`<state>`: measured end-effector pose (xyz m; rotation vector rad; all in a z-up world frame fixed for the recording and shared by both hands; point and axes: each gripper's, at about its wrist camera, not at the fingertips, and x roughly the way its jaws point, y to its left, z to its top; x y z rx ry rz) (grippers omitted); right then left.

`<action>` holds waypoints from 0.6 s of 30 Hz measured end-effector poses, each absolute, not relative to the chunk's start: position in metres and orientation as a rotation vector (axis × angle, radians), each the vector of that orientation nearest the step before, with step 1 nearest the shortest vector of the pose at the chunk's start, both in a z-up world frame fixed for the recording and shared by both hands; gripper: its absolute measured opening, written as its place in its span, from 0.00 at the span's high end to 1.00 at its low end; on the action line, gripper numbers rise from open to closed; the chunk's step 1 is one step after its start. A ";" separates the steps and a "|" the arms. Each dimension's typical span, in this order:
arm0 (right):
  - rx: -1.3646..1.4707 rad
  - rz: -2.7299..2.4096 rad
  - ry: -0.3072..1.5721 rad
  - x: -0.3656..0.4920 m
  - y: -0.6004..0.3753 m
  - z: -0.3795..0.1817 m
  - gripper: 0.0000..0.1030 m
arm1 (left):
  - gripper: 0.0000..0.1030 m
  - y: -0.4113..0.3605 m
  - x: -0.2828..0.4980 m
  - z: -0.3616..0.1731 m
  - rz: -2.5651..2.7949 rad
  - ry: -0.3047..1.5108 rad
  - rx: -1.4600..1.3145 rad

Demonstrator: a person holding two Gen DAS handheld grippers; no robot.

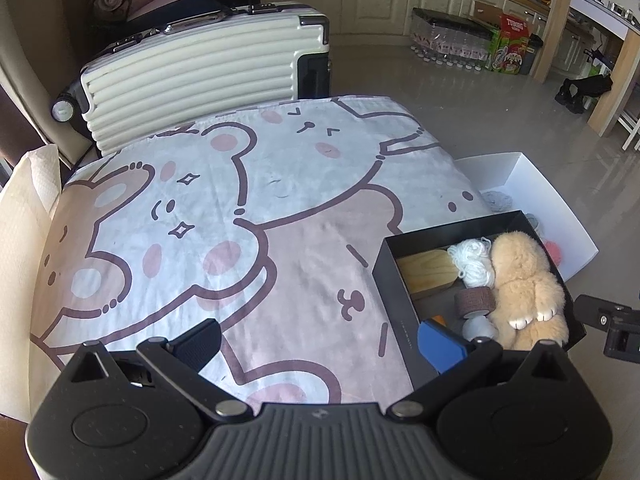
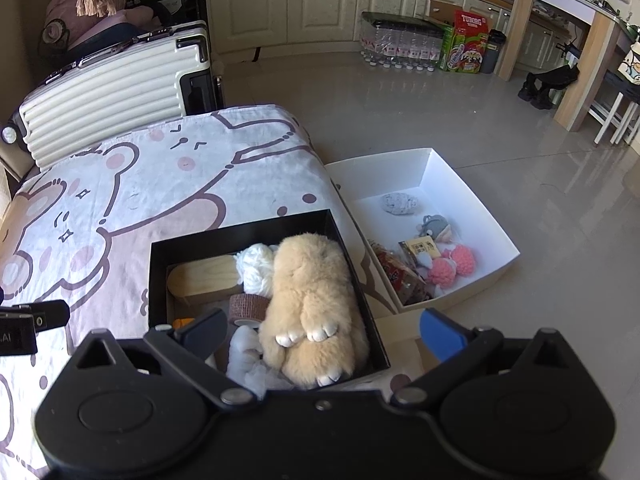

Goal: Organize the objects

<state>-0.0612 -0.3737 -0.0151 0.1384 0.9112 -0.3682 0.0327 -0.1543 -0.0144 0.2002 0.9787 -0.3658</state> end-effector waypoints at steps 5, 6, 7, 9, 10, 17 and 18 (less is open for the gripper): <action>0.140 -0.371 0.913 -0.061 -0.374 -0.015 0.00 | 0.00 -0.155 0.033 -0.015 -0.365 0.983 0.201; 0.140 -0.371 0.914 -0.061 -0.374 -0.015 0.00 | 0.00 -0.155 0.033 -0.016 -0.365 0.984 0.201; 0.140 -0.371 0.913 -0.061 -0.374 -0.015 0.00 | 0.00 -0.155 0.033 -0.016 -0.365 0.985 0.201; 0.140 -0.372 0.913 -0.061 -0.374 -0.015 0.00 | 0.00 -0.154 0.033 -0.017 -0.365 0.987 0.201; 0.140 -0.372 0.914 -0.061 -0.375 -0.016 0.00 | 0.00 -0.154 0.033 -0.017 -0.365 0.988 0.201; 0.139 -0.369 0.916 -0.061 -0.375 -0.017 0.00 | 0.00 -0.154 0.034 -0.018 -0.365 0.992 0.201; 0.139 -0.370 0.916 -0.061 -0.375 -0.017 0.00 | 0.00 -0.154 0.034 -0.018 -0.365 0.993 0.200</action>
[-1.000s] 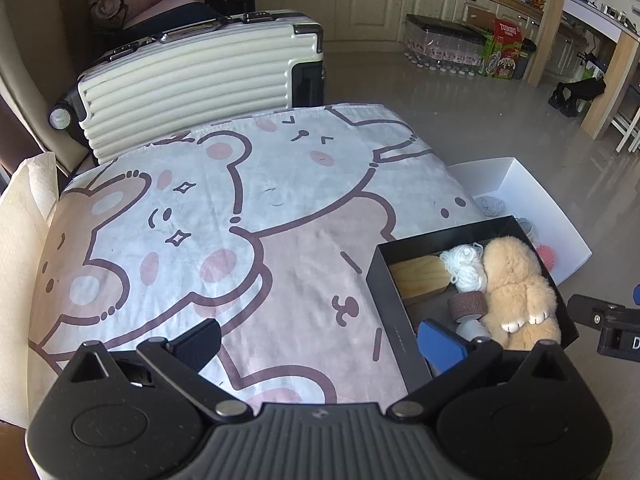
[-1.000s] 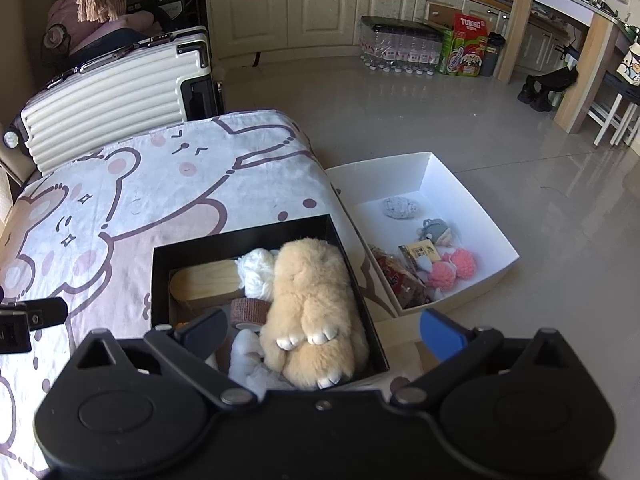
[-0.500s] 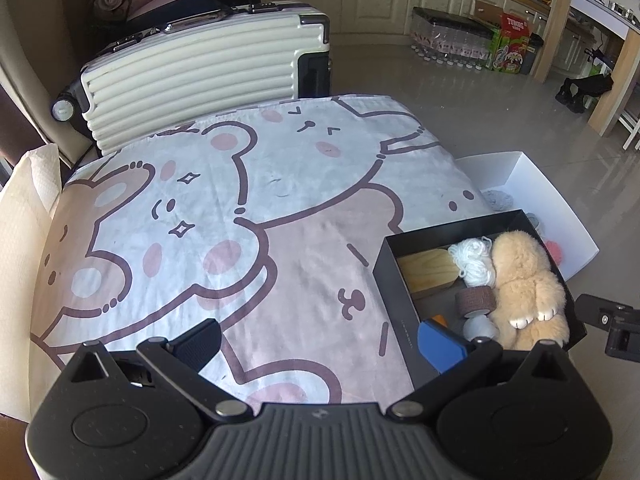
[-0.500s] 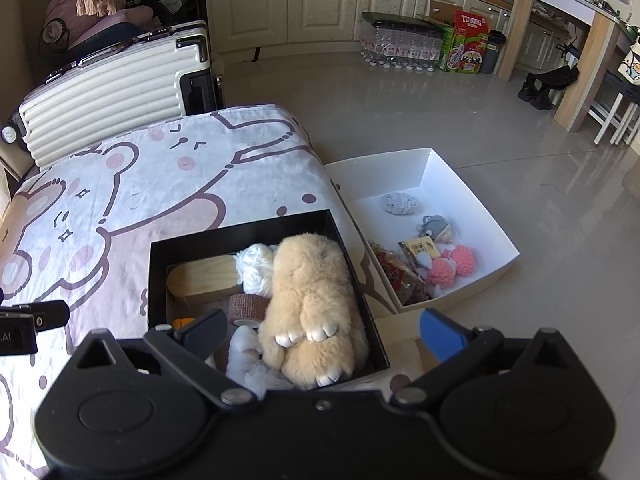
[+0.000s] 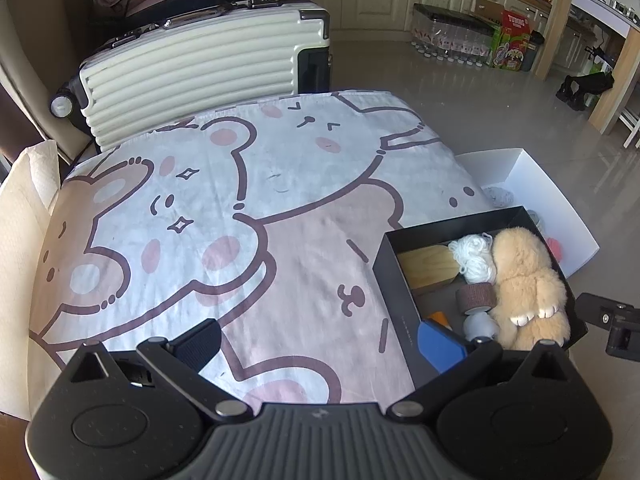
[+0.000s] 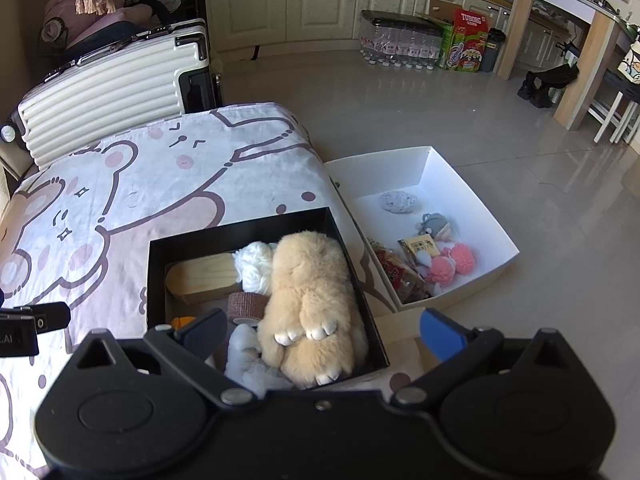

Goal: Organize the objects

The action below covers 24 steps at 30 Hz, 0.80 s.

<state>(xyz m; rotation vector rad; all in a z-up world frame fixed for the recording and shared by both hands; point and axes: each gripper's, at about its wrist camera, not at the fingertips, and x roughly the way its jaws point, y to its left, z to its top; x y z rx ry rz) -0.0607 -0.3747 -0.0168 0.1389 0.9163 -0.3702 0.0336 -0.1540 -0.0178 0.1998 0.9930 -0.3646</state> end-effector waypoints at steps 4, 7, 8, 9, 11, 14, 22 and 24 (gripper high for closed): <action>0.140 -0.370 0.916 -0.061 -0.375 -0.017 0.00 | 0.00 -0.155 0.034 -0.018 -0.366 0.994 0.200; 0.140 -0.370 0.916 -0.061 -0.375 -0.017 0.00 | 0.00 -0.155 0.033 -0.018 -0.367 0.994 0.201; 0.140 -0.370 0.917 -0.061 -0.375 -0.017 0.00 | 0.00 -0.155 0.033 -0.018 -0.367 0.994 0.201; 0.140 -0.370 0.916 -0.061 -0.375 -0.017 0.00 | 0.00 -0.155 0.033 -0.018 -0.367 0.994 0.201; 0.140 -0.370 0.916 -0.061 -0.375 -0.017 0.00 | 0.00 -0.155 0.033 -0.019 -0.368 0.995 0.200; 0.140 -0.370 0.916 -0.061 -0.375 -0.017 0.00 | 0.00 -0.155 0.033 -0.019 -0.369 0.995 0.199; 0.142 -0.373 0.916 -0.062 -0.375 -0.019 0.00 | 0.00 -0.156 0.033 -0.019 -0.369 0.997 0.199; 0.142 -0.373 0.916 -0.061 -0.375 -0.018 0.00 | 0.00 -0.156 0.033 -0.019 -0.369 0.997 0.199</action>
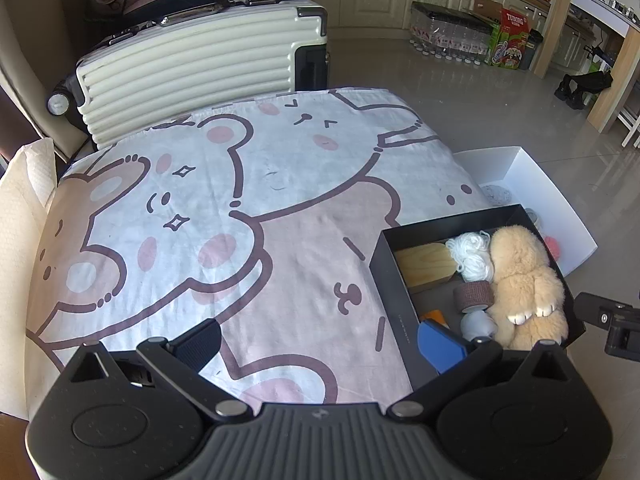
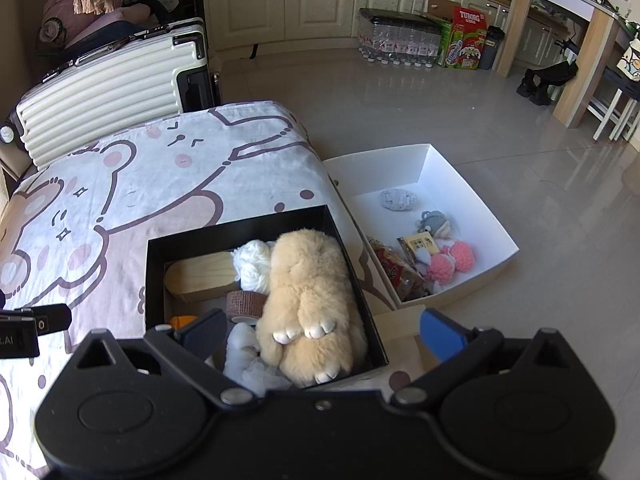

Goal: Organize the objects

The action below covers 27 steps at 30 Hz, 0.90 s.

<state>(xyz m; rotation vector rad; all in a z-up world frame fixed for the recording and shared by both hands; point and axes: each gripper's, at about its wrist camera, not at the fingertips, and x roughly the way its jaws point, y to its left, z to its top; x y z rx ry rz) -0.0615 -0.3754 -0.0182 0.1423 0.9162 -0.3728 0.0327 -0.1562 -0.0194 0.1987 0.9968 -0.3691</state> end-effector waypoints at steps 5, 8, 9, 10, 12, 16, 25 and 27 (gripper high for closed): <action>0.144 -0.375 0.915 -0.062 -0.376 -0.019 0.00 | 0.00 -0.156 0.033 -0.019 -0.369 0.997 0.199; 0.145 -0.375 0.915 -0.063 -0.376 -0.019 0.00 | 0.00 -0.156 0.033 -0.019 -0.369 0.997 0.198; 0.145 -0.375 0.915 -0.062 -0.376 -0.019 0.00 | 0.00 -0.156 0.033 -0.019 -0.370 0.997 0.199; 0.144 -0.375 0.915 -0.062 -0.376 -0.019 0.00 | 0.00 -0.156 0.033 -0.019 -0.370 0.997 0.199; 0.145 -0.375 0.915 -0.062 -0.376 -0.019 0.00 | 0.00 -0.156 0.033 -0.019 -0.370 0.997 0.199; 0.145 -0.374 0.915 -0.063 -0.375 -0.020 0.00 | 0.00 -0.157 0.033 -0.020 -0.371 0.997 0.198; 0.145 -0.375 0.915 -0.062 -0.376 -0.019 0.00 | 0.00 -0.157 0.033 -0.020 -0.369 0.999 0.195; 0.146 -0.376 0.915 -0.062 -0.376 -0.019 0.00 | 0.00 -0.157 0.033 -0.020 -0.370 0.999 0.196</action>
